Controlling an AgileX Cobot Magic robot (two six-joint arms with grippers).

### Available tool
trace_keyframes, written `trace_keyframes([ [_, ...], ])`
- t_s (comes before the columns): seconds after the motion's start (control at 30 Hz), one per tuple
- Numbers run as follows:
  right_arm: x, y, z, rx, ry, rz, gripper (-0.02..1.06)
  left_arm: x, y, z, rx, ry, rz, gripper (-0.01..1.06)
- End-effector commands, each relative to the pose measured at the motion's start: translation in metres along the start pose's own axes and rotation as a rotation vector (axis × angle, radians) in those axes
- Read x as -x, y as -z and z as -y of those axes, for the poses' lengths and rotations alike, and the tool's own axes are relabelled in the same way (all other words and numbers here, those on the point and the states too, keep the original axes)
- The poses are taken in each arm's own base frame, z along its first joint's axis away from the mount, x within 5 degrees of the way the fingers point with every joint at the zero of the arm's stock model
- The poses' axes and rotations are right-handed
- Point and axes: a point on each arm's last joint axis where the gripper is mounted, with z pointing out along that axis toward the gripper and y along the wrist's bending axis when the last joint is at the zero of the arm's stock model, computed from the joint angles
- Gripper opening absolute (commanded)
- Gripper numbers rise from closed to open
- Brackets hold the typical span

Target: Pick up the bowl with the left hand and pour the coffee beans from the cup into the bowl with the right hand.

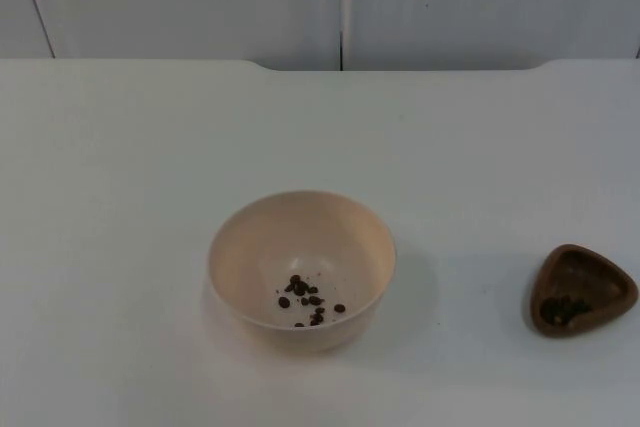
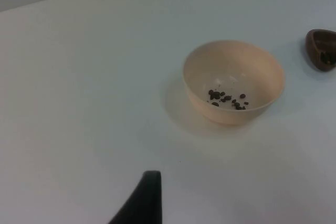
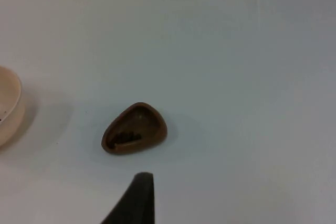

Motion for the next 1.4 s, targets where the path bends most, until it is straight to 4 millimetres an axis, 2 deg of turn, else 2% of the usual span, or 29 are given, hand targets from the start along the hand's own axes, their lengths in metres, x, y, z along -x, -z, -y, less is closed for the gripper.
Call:
trace_keyframes([
  [0.0,0.0001,-0.0002,-0.0002,-0.004,-0.006,0.007,1.05,-0.0010,-0.0004,0.0005,-0.011,0.001,0.001,1.05],
  [0.9,0.0001,-0.0002,-0.0002,-0.004,-0.010,0.007,1.05,-0.0010,-0.0004,0.0005,-0.007,0.003,0.001,1.05],
  [1.03,0.0001,-0.0002,-0.0002,-0.004,-0.010,0.007,1.05,-0.0010,-0.0004,0.0007,0.026,0.021,0.003,1.05],
  [1.37,0.0001,-0.0002,-0.0002,-0.004,-0.010,0.007,1.05,-0.0011,-0.0003,0.0019,0.240,0.136,0.015,1.05],
])
